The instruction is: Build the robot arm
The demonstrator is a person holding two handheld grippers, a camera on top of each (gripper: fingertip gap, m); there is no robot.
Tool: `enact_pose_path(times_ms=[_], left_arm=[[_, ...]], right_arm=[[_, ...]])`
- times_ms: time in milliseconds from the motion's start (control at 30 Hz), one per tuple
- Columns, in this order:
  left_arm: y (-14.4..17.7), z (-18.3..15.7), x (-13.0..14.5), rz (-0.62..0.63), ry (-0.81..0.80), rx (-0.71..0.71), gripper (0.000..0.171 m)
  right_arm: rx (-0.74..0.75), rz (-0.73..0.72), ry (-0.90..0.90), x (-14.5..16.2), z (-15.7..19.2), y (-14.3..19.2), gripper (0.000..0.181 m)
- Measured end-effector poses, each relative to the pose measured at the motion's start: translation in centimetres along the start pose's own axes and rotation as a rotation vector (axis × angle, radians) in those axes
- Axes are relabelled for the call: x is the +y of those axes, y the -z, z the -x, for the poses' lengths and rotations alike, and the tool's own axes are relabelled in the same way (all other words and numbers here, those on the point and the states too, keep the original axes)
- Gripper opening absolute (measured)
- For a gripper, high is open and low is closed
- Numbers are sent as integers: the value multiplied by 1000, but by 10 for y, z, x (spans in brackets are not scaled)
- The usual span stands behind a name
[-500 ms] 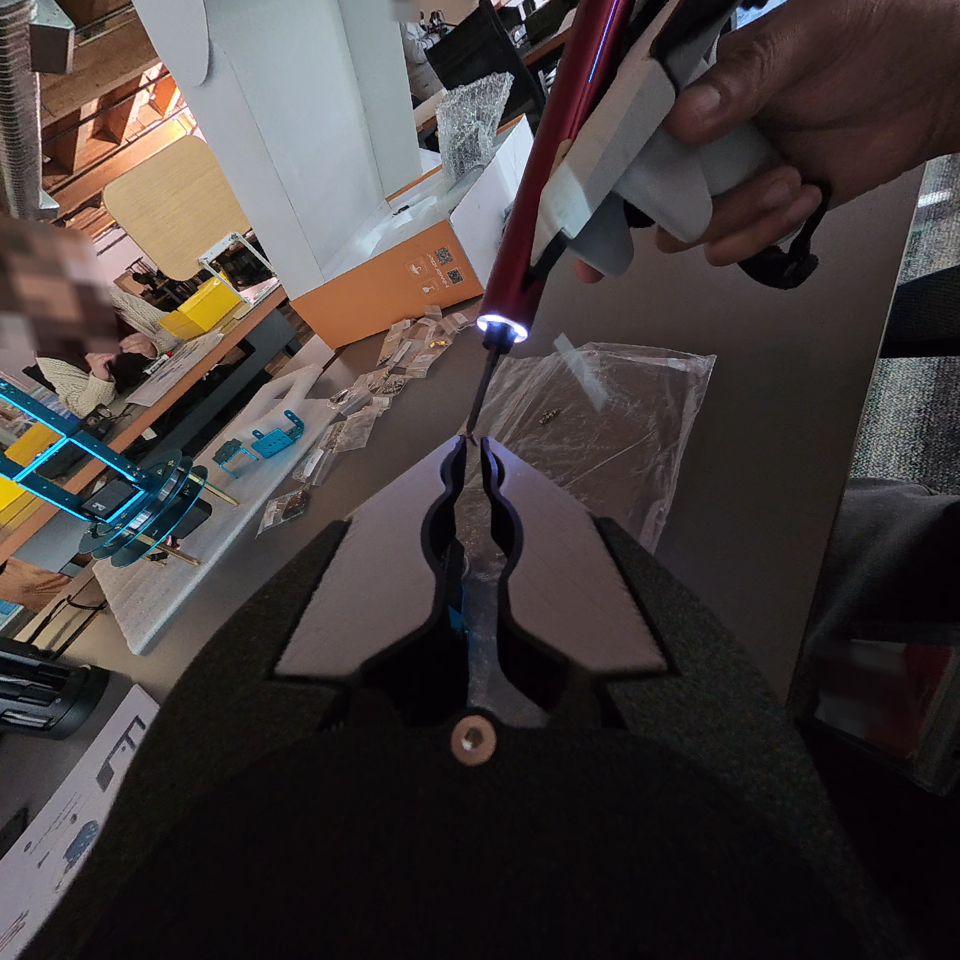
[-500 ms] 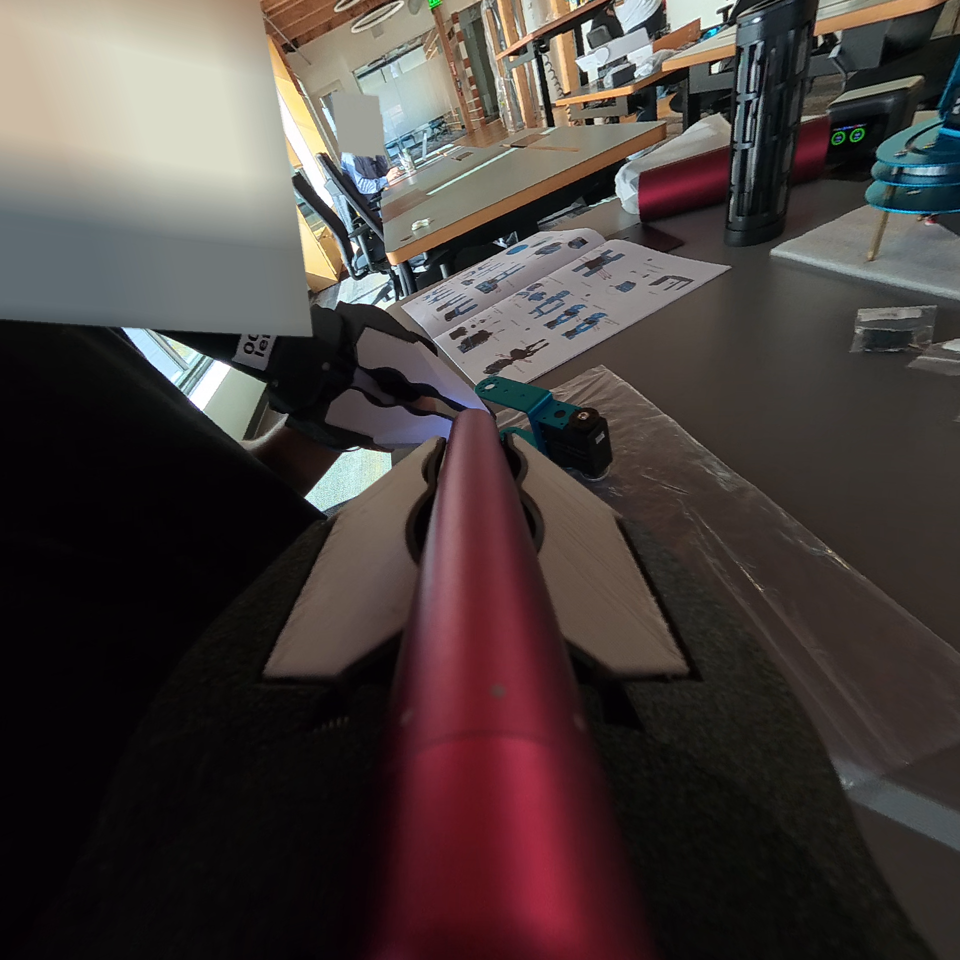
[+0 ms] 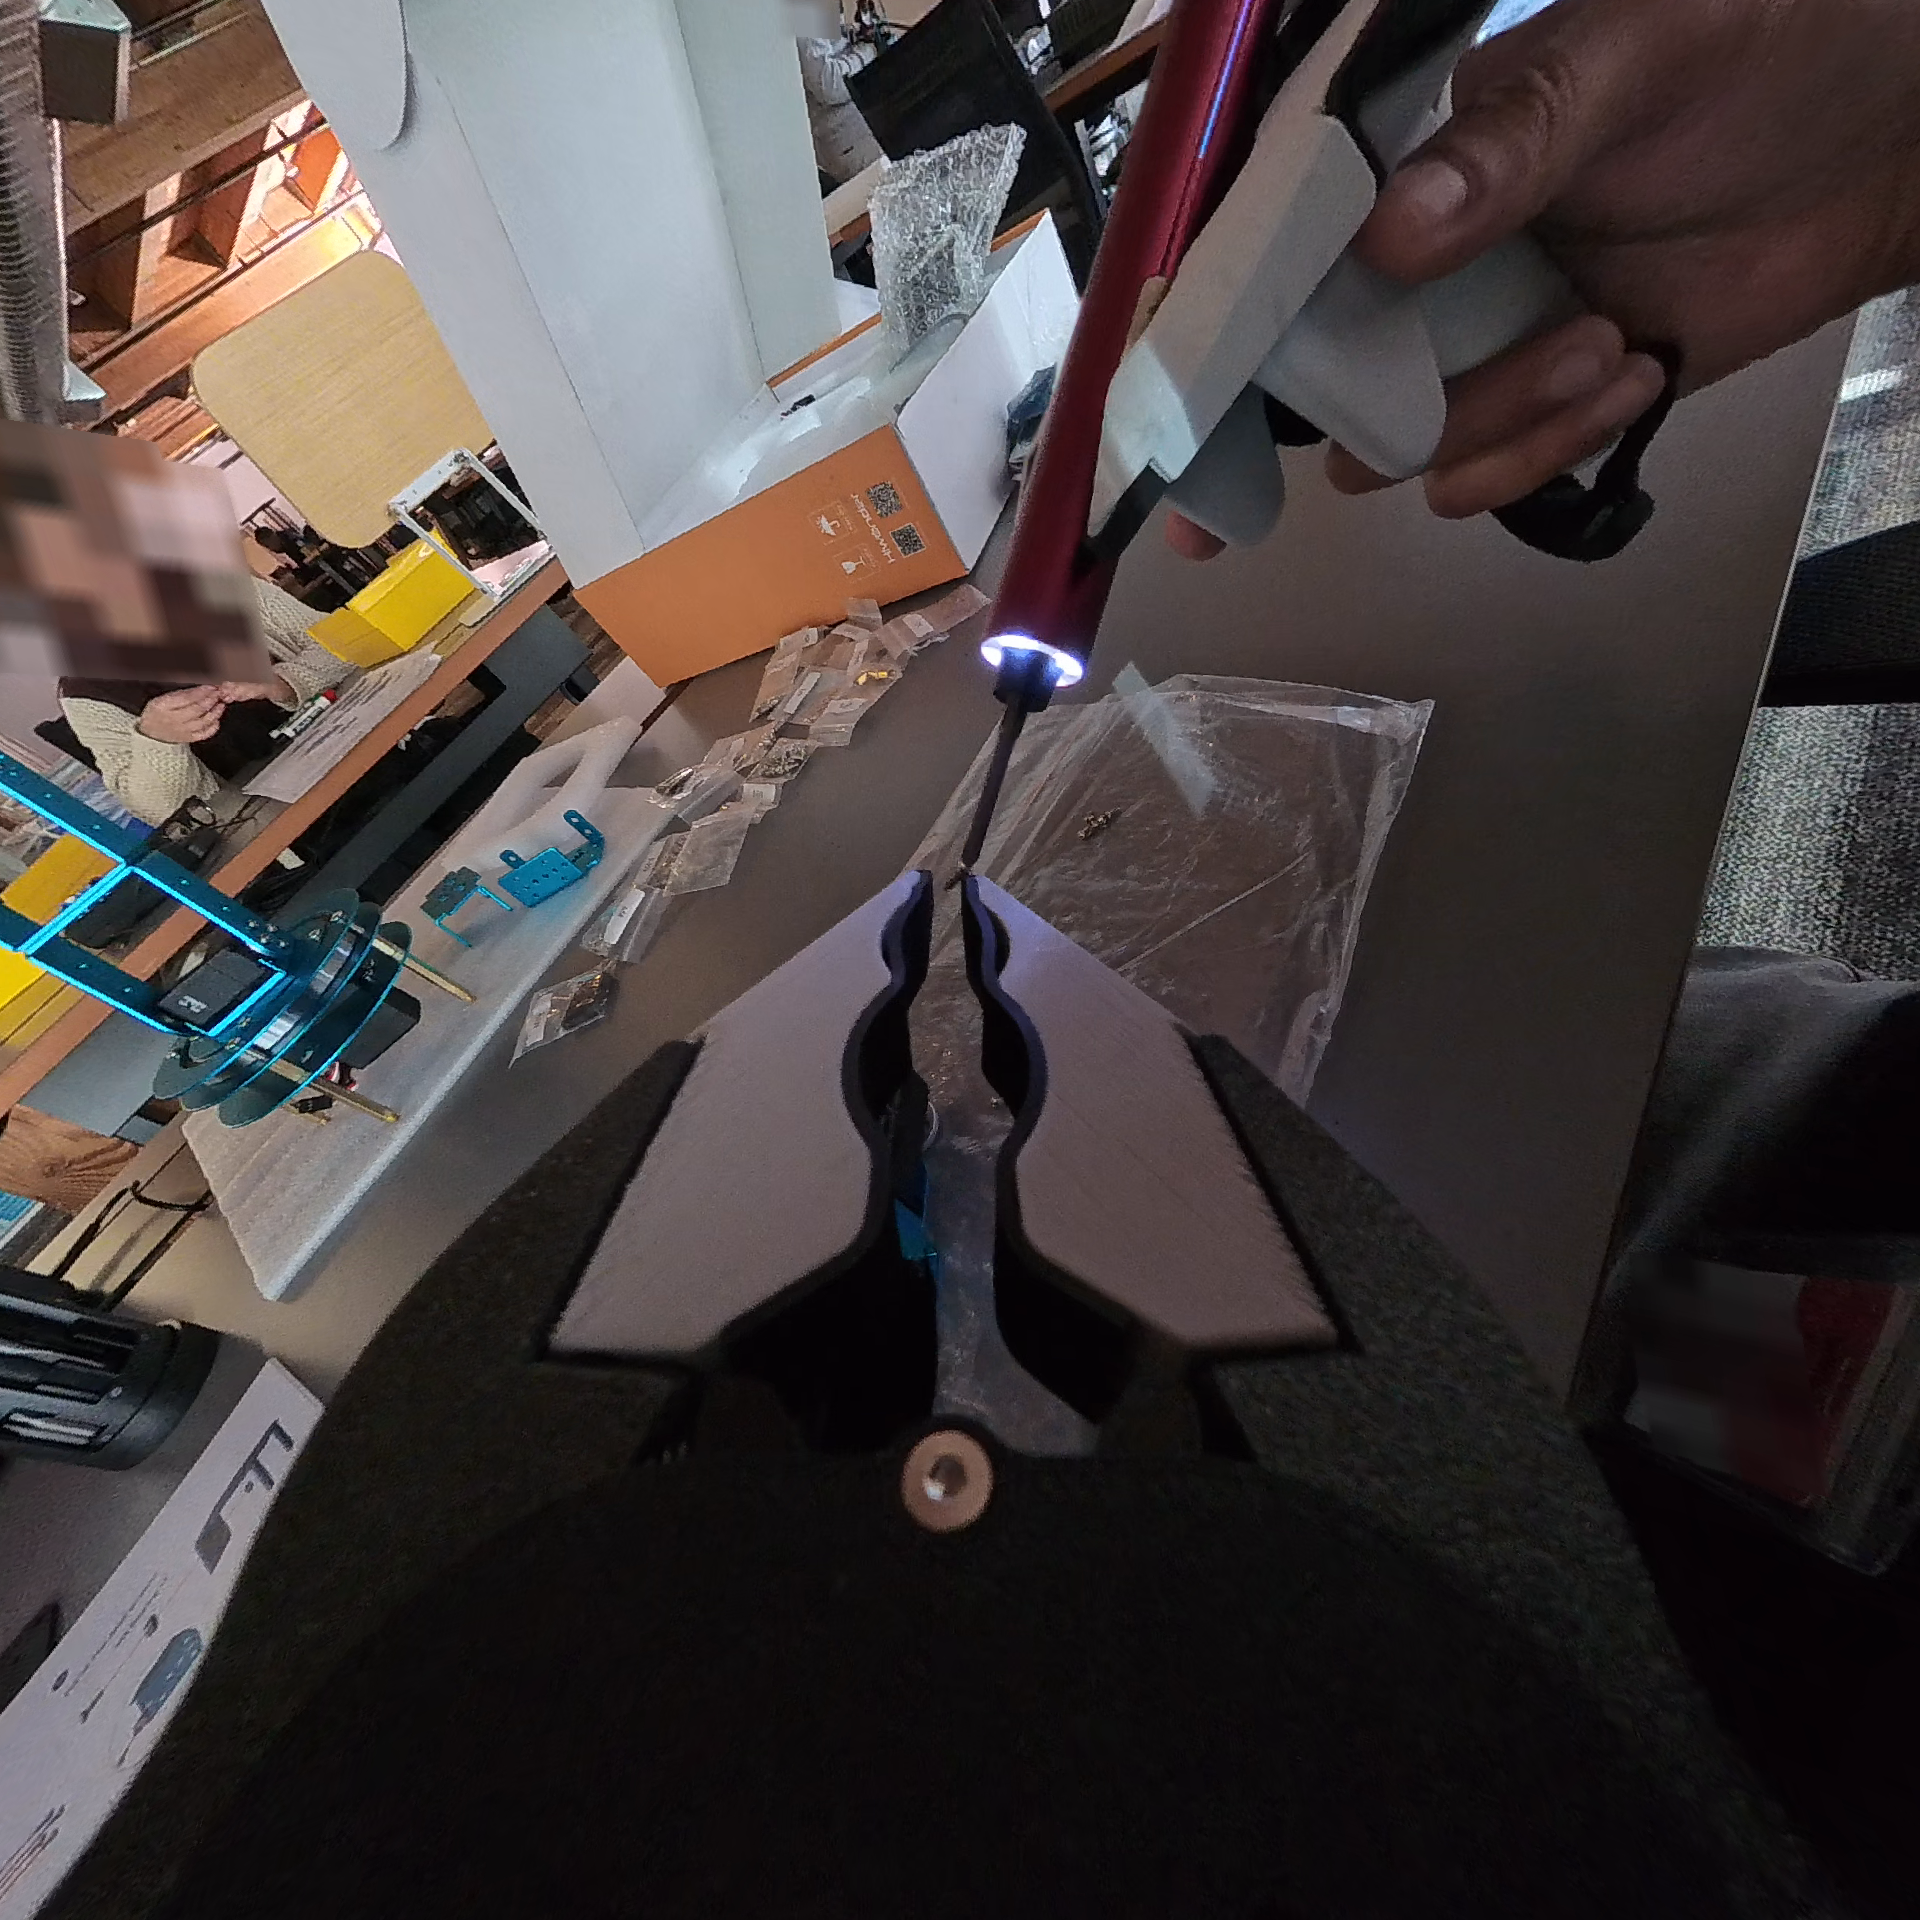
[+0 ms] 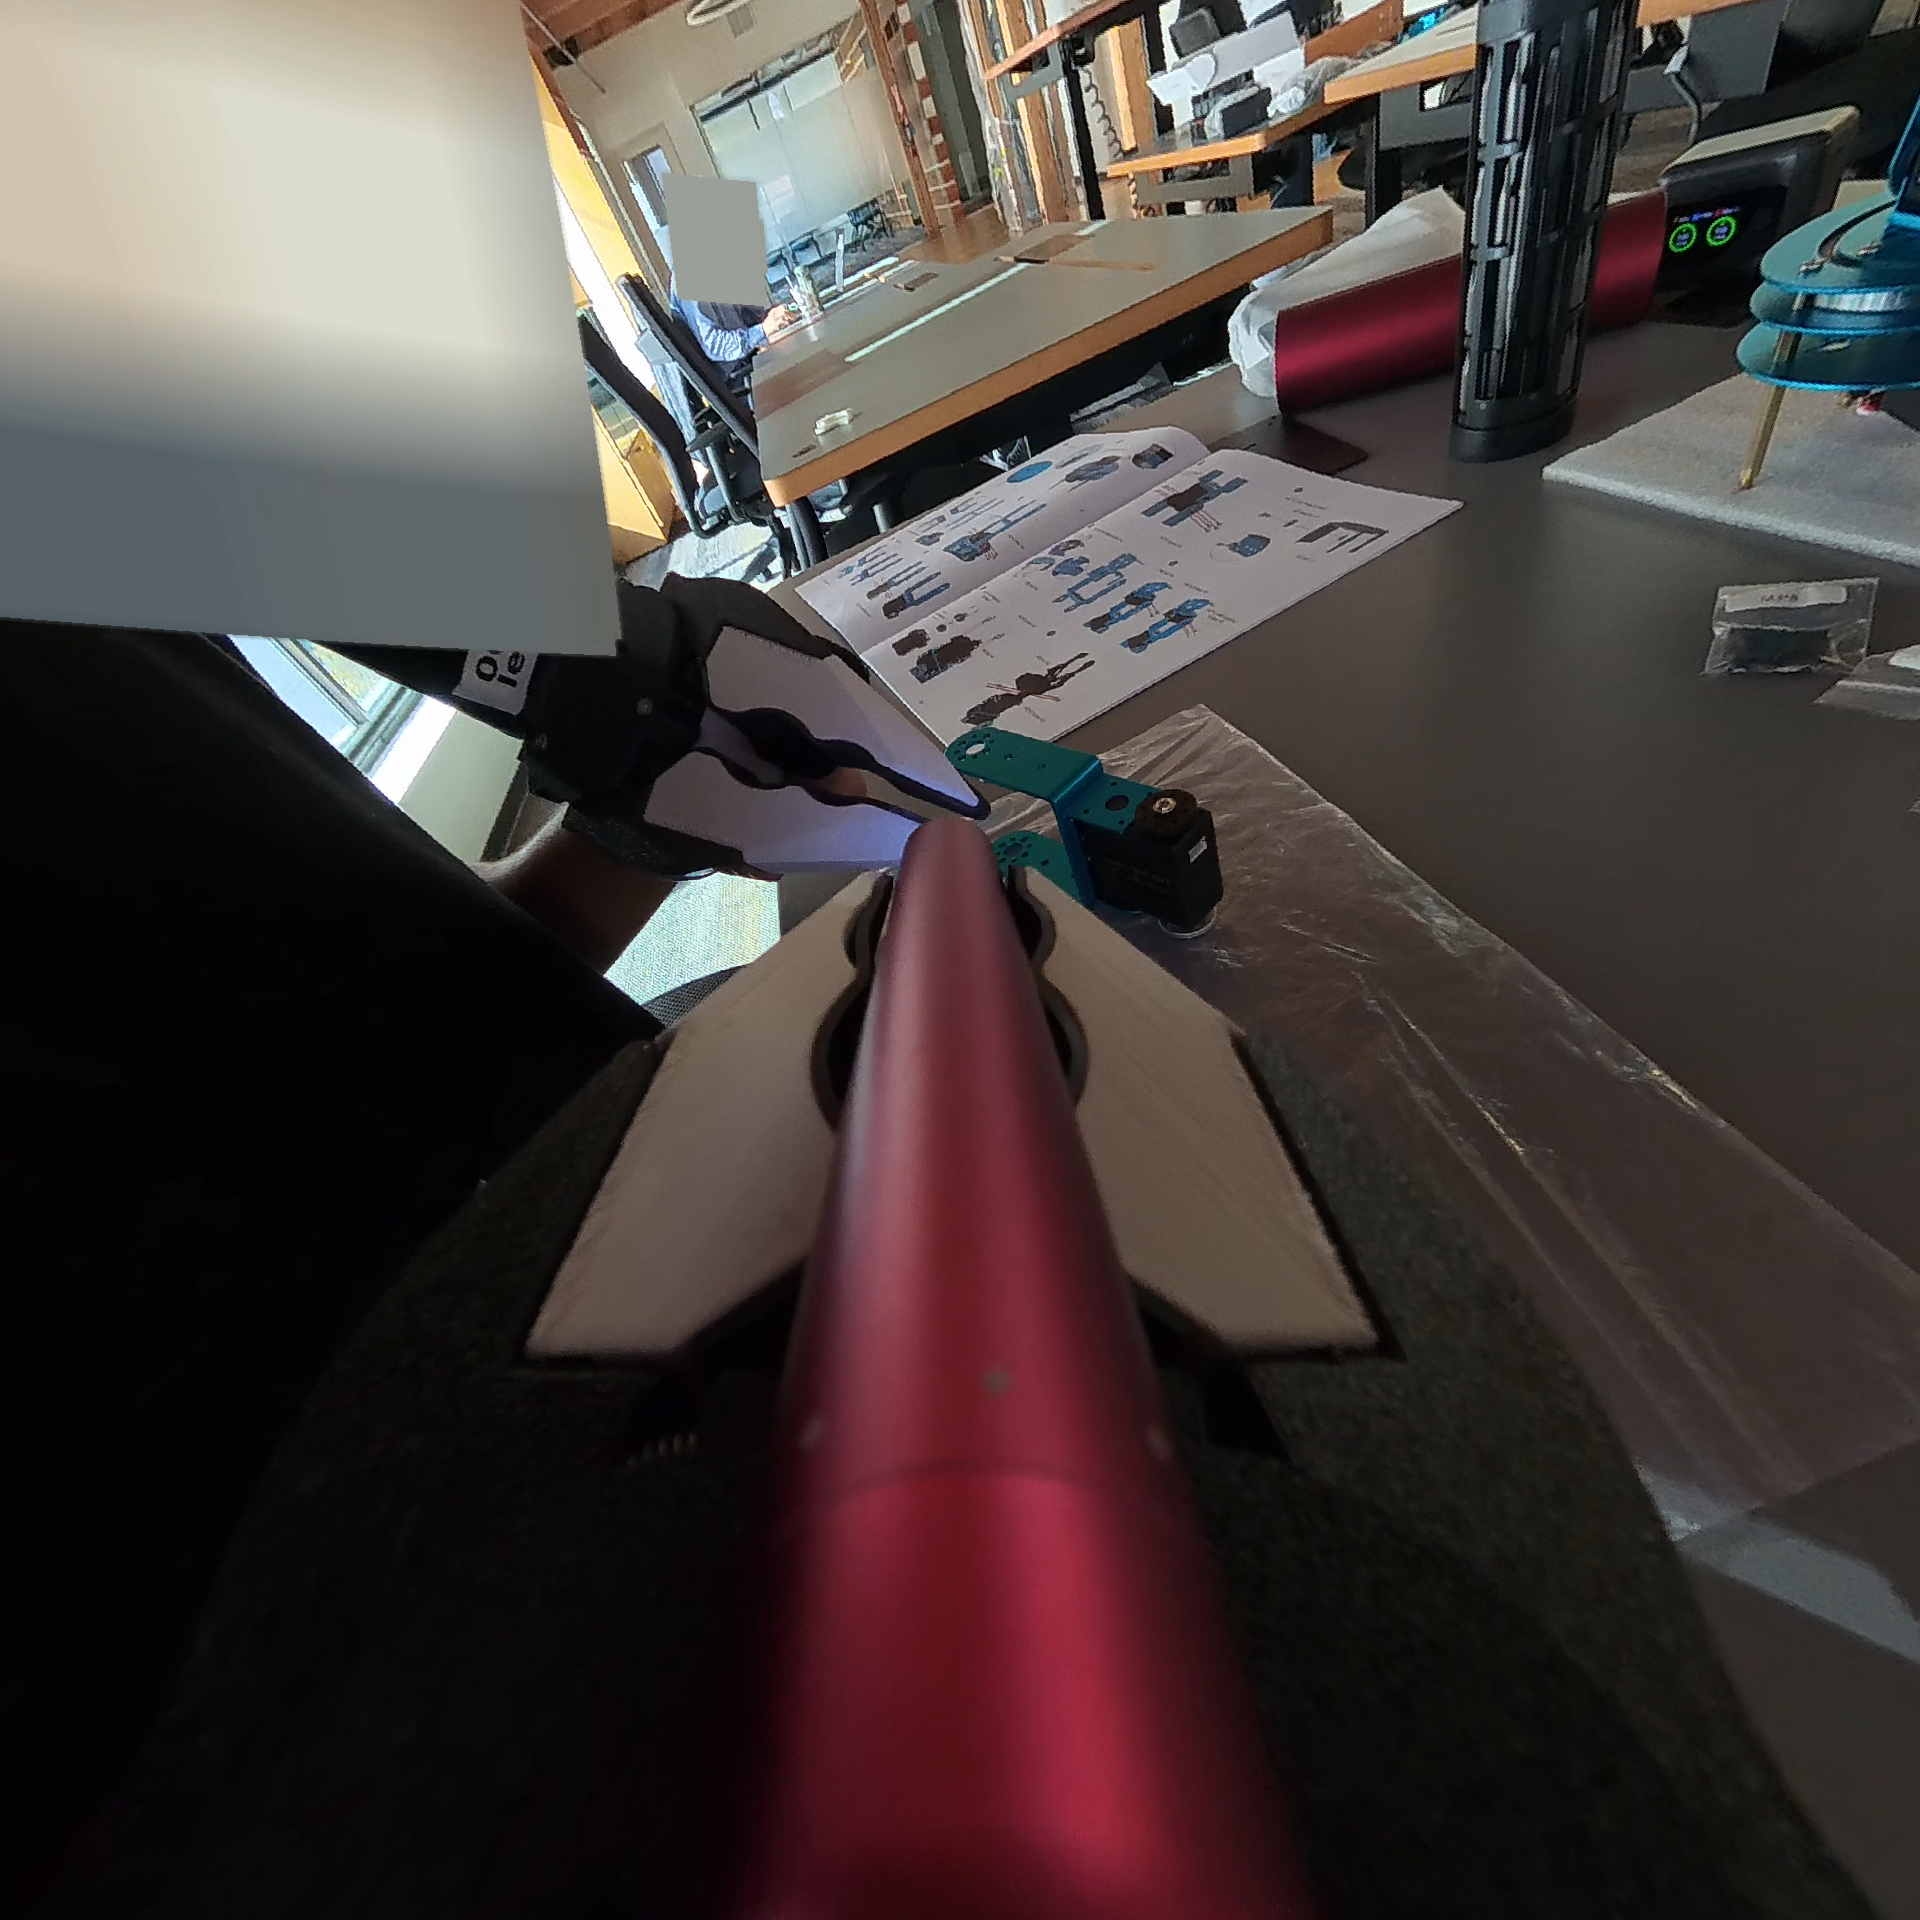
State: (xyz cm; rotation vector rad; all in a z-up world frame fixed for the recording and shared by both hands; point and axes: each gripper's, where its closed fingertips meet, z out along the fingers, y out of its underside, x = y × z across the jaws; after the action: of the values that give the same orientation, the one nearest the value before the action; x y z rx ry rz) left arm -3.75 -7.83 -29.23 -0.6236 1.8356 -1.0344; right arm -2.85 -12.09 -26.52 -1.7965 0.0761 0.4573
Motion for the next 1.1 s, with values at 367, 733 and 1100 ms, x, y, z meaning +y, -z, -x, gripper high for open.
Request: enact_pose_path(times_ms=[367, 733, 1100], left_arm=[[-1, -4, 0, 6, -37, 5, 1], [0, -3, 3, 30, -92, -16, 1], [21, 16, 18, 50, 14, -33, 25]], right_arm=[[4, 9, 2, 1, -1, 0, 22], [7, 17, 12, 1, 0, -2, 22], [36, 50, 53, -9, -6, -6, 23]])
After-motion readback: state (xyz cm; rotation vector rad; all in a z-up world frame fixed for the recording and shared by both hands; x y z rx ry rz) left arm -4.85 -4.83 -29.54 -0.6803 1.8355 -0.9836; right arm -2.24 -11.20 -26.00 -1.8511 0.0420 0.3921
